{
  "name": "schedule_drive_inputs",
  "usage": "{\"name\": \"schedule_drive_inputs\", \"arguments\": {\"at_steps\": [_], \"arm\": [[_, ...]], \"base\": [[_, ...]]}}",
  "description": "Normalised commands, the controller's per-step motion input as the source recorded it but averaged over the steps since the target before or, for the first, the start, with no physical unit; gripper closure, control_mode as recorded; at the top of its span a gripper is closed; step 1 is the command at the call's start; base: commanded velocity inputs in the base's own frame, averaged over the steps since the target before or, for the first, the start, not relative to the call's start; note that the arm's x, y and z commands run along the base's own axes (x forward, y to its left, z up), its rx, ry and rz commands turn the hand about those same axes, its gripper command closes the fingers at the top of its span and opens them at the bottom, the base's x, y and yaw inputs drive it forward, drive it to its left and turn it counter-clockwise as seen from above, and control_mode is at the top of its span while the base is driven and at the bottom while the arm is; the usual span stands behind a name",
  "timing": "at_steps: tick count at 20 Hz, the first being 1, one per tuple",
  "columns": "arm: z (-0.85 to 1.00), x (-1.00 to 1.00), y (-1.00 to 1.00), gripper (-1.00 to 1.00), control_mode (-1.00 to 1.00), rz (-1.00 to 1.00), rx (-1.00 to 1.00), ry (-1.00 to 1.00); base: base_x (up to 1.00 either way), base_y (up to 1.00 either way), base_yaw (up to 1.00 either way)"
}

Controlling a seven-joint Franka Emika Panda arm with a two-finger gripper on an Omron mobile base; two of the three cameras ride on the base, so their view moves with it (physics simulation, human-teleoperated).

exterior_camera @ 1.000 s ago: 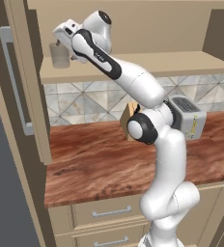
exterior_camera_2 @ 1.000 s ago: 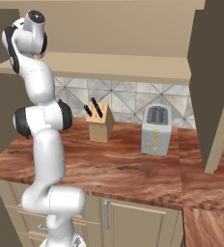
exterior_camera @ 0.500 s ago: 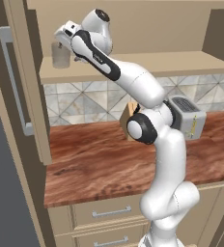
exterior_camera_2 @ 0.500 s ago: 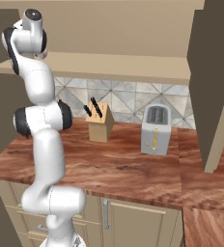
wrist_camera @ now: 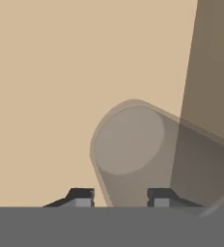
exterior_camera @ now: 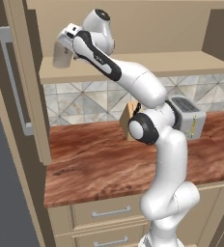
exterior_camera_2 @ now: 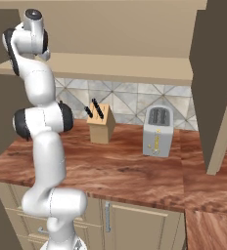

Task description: There is a bowl on the dining counter. Grab a lemon wedge from the fridge and place it in the bowl. Then get the liquor bottle and glass cup from the cabinet and place them next to the bowl.

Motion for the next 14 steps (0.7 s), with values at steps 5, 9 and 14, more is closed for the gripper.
{"name": "schedule_drive_inputs", "arguments": {"at_steps": [5,9,14], "arm": [[0.15,-0.08,-0.03,1.00,-1.00,0.00,0.00,0.00],[0.14,-0.39,-0.25,1.00,-1.00,0.00,0.00,0.00],[0.05,-0.65,-0.49,1.00,-1.00,0.00,0.00,-0.06]], "base": [[0.00,0.00,0.00],[0.00,0.00,0.00],[0.00,0.00,0.00]]}}
